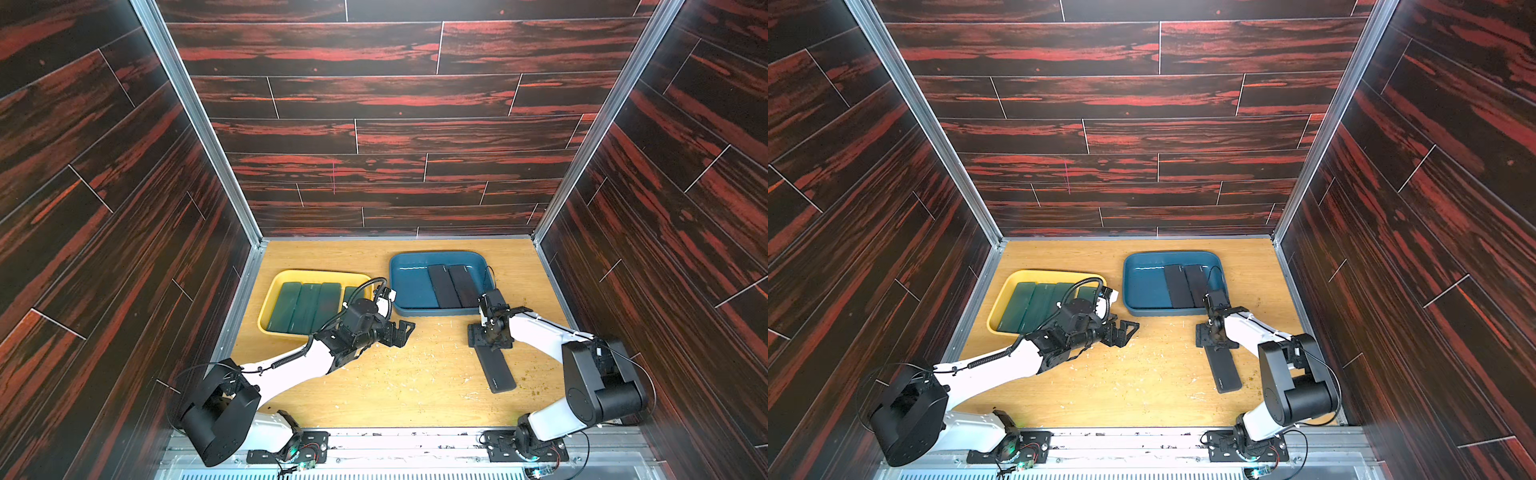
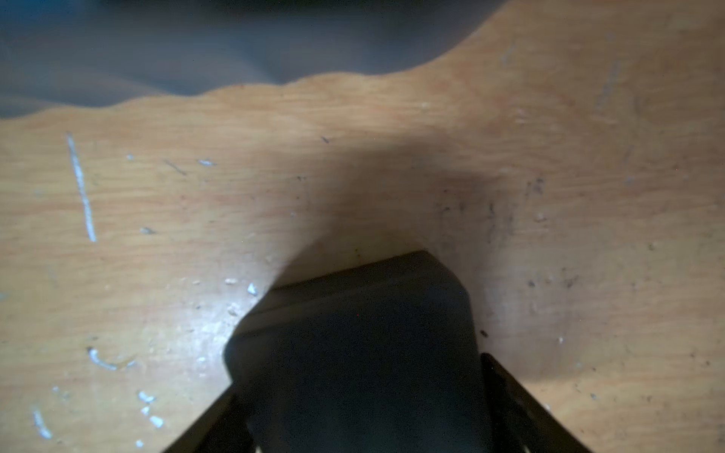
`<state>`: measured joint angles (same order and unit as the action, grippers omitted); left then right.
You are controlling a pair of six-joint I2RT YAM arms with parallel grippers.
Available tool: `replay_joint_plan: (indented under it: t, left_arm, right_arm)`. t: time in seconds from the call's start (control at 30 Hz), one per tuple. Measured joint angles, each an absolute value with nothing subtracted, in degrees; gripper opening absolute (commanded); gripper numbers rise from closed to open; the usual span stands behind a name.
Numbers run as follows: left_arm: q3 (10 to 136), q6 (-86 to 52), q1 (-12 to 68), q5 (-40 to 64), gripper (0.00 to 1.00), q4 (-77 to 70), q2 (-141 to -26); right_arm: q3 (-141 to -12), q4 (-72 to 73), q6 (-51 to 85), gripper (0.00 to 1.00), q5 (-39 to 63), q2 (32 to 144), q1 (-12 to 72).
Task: Place the pencil cases by color into the storage box
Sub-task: Pick up the pencil case from the center of the board.
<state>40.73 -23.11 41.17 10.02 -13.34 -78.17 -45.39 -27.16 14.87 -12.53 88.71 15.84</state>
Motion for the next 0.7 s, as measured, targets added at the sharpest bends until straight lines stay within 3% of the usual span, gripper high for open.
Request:
replay_joint_plan:
  t: [0.3, 0.7]
  left_arm:
    - [40.73, -22.48, 41.17, 9.56, 0.95, -13.17, -77.52]
    - [41.85, -22.59, 41.17, 9.63, 0.95, -11.79, -77.87]
  right_arm:
    - [-45.06, -26.96, 14.57, 0.61, -11.16, 88.05, 15.84]
    - [-44.07, -27.0, 15.62, 0.58, -10.46, 82.76, 16.43]
